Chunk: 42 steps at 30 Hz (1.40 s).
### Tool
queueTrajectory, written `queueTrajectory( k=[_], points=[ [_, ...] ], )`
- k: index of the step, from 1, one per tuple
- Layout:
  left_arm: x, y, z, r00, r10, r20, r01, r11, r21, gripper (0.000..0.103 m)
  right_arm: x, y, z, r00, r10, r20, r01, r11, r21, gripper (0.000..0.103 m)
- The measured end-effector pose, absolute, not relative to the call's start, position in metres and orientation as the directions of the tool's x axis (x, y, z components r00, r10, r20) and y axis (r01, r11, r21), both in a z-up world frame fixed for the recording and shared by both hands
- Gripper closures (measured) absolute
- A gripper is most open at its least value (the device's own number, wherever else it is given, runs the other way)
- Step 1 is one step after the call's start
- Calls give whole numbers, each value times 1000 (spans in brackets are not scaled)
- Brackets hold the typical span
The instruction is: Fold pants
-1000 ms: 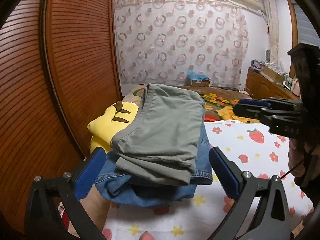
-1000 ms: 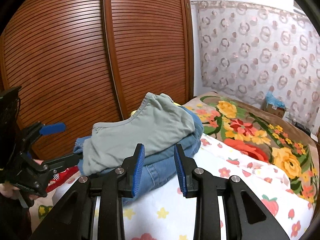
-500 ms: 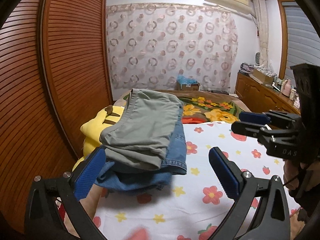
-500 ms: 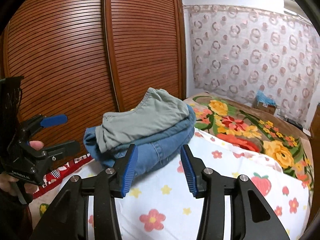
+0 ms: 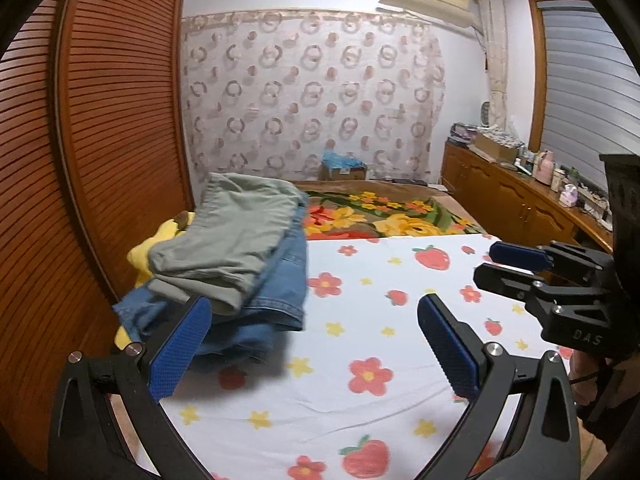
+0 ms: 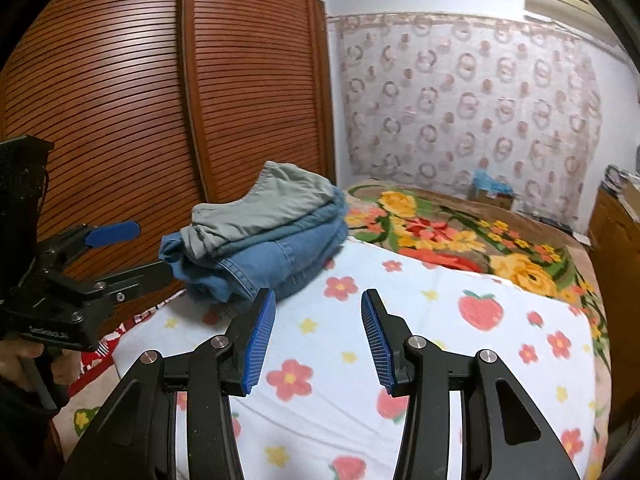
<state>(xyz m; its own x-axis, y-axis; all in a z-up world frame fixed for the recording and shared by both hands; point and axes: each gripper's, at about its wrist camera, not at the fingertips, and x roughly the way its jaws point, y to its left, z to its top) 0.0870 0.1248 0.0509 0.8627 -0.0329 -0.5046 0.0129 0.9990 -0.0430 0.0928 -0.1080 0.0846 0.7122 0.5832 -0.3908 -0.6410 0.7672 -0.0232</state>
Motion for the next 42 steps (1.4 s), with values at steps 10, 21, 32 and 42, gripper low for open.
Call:
queueTrajectory(
  k=[10, 21, 32, 42],
  points=[
    [67, 82, 55, 867, -97, -488, 91, 995, -37, 0, 47, -150, 91, 796, 495, -347, -540, 841, -40, 46],
    [45, 48, 59, 869, -149, -471, 148, 988, -41, 0, 7, -177, 78, 832, 429, -352, -451, 892, 21, 41],
    [38, 25, 67, 872, -177, -456, 178, 983, -42, 0, -22, -186, 94, 867, 373, -331, -381, 924, 45, 41],
    [18, 21, 89, 900, -180, -397, 181, 983, -34, 0, -64, -181, 102, 903, 347, -253, -351, 936, 30, 41]
  ],
)
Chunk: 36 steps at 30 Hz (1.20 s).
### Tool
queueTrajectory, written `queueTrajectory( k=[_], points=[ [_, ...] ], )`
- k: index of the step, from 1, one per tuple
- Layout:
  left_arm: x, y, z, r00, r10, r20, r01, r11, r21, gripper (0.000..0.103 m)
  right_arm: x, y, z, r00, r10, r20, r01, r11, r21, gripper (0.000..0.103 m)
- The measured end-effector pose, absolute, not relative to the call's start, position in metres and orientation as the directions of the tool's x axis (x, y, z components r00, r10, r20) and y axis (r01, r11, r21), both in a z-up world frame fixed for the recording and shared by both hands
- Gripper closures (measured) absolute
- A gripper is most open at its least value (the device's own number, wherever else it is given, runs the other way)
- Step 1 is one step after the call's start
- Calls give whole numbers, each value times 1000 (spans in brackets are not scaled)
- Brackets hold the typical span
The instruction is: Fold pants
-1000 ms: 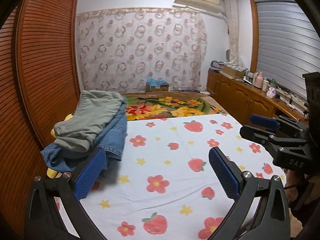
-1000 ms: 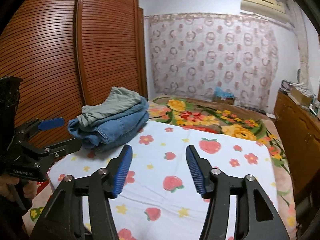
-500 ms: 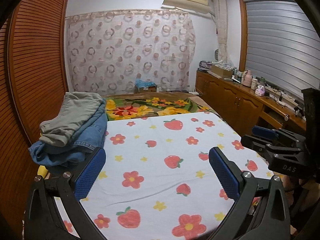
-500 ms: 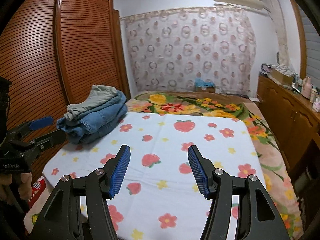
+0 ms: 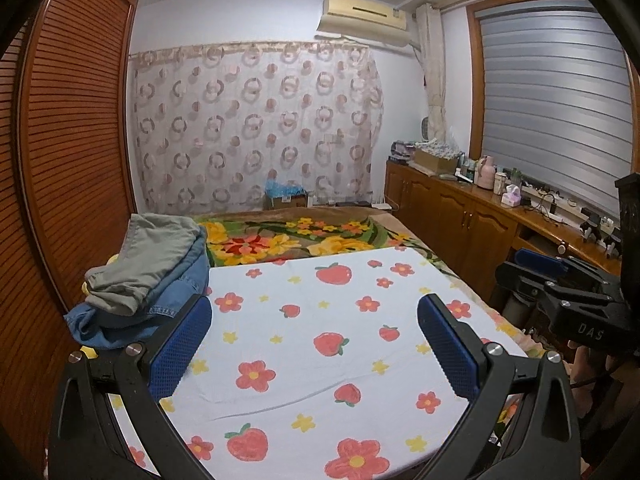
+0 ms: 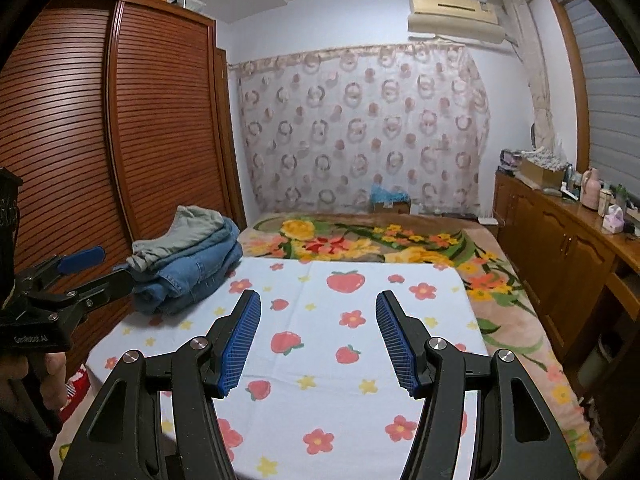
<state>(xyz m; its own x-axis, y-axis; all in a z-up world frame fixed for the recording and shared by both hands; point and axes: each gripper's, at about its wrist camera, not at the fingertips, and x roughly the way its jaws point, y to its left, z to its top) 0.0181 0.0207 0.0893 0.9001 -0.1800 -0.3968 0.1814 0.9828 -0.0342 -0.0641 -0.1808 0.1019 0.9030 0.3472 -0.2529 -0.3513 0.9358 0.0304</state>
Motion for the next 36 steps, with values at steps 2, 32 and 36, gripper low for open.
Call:
queueTrajectory(
  k=[2, 32, 36],
  points=[
    [17, 21, 91, 904, -173, -391, 176, 984, -29, 0, -68, -180, 98, 906, 346, -244, -350, 936, 29, 41],
    [11, 28, 94, 911, -165, -379, 165, 986, -32, 0, -72, -191, 91, 914, 335, -229, -337, 941, 30, 41],
    [11, 28, 94, 911, -165, -379, 165, 986, -32, 0, -72, -190, 92, 914, 334, -229, -336, 941, 31, 41]
  ],
)
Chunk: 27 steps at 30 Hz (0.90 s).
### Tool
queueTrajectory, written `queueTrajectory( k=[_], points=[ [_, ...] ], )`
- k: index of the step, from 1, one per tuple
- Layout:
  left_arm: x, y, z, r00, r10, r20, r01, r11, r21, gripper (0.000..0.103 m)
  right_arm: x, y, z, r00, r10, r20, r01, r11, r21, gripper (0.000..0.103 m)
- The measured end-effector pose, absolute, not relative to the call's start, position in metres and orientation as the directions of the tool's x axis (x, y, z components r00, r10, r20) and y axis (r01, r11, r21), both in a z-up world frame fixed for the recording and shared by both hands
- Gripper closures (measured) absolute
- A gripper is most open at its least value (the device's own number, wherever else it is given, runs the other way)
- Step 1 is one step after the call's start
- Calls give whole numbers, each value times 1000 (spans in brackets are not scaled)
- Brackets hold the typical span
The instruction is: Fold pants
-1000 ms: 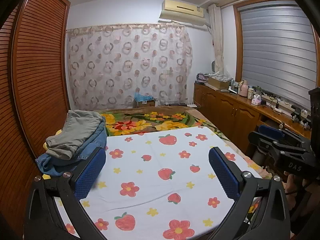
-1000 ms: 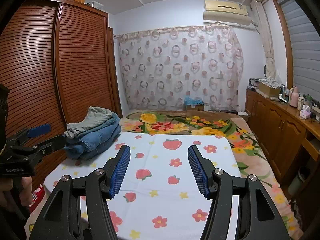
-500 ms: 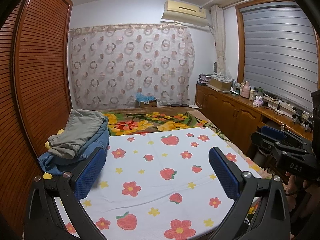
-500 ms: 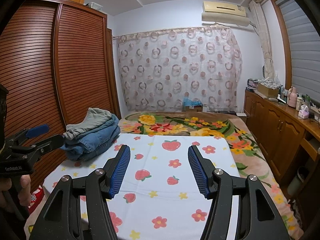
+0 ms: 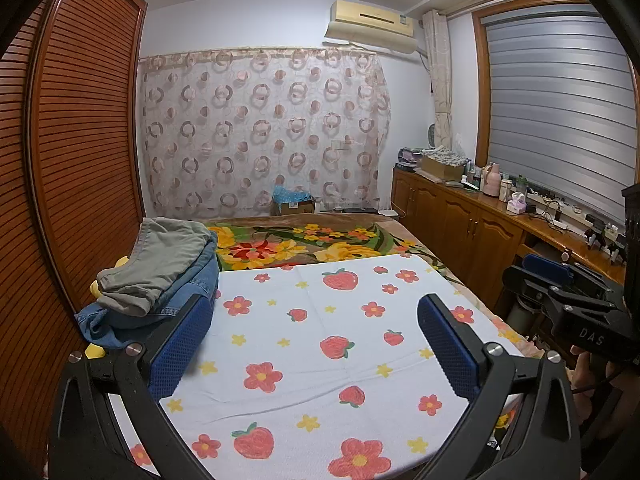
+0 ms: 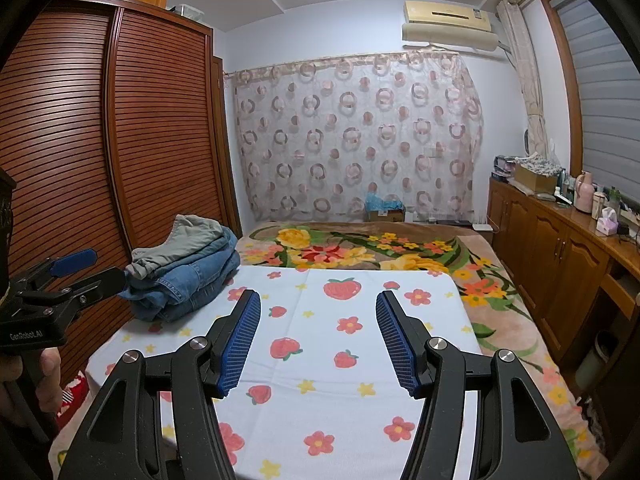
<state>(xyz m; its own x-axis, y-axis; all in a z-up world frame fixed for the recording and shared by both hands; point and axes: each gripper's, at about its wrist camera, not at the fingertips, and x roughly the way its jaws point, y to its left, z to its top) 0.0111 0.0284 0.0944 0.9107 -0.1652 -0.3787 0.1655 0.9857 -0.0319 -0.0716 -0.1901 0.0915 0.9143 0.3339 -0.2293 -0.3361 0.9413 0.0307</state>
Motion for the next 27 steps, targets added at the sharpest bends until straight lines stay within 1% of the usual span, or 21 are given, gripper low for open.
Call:
queueTrajectory(
  k=[27],
  points=[
    [11, 29, 94, 912, -164, -377, 164, 986, -33, 0, -73, -191, 92, 918, 331, -220, -332, 943, 35, 41]
  ],
)
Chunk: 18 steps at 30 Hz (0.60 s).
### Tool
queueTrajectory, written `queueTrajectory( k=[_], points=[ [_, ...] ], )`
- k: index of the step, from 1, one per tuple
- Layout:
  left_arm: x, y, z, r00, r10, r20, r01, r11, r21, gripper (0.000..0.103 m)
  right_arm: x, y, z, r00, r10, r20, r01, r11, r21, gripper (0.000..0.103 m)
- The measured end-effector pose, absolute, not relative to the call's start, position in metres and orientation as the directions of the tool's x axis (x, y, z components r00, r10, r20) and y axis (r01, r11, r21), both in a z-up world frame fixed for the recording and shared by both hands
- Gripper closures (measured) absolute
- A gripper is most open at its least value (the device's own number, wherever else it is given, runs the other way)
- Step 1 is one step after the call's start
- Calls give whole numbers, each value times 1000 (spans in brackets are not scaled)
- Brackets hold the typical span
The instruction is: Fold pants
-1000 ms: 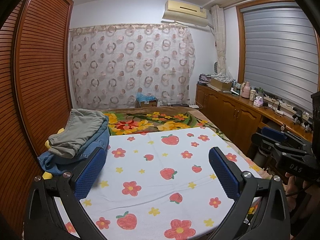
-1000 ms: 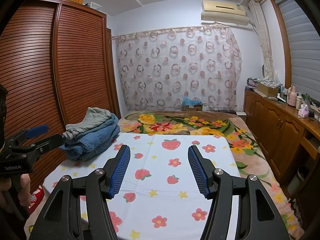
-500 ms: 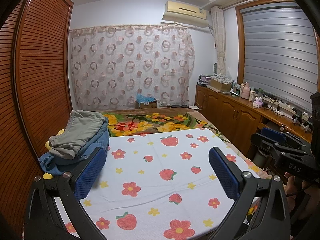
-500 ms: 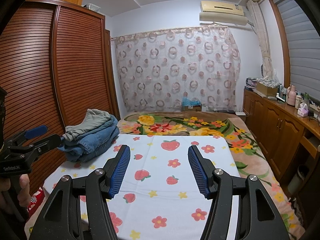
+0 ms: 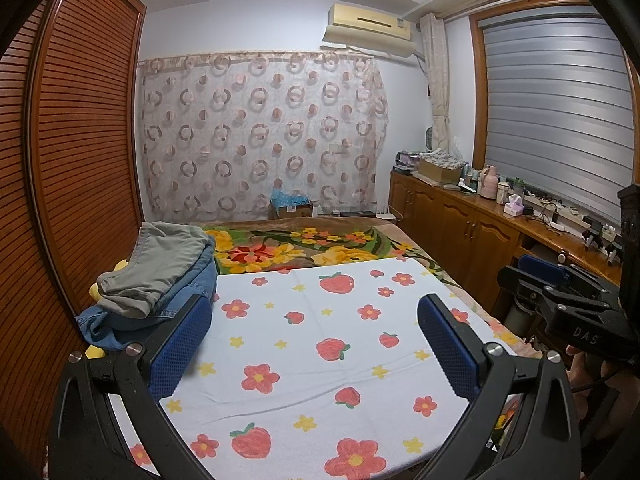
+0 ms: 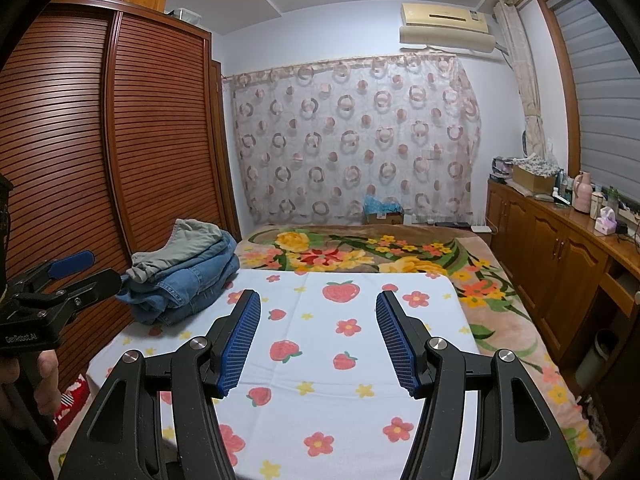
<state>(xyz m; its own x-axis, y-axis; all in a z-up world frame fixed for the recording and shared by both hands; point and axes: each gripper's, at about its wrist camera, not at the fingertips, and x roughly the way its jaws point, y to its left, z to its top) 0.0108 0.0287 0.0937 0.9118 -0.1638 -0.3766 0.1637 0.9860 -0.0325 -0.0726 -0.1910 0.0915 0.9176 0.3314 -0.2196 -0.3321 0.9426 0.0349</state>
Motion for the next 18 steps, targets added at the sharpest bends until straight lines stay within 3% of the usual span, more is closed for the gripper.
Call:
queueTrajectory(
  k=[18],
  points=[
    [10, 30, 93, 912, -164, -377, 163, 986, -34, 0, -74, -191, 92, 919, 330, -214, -331, 943, 35, 41]
  ],
)
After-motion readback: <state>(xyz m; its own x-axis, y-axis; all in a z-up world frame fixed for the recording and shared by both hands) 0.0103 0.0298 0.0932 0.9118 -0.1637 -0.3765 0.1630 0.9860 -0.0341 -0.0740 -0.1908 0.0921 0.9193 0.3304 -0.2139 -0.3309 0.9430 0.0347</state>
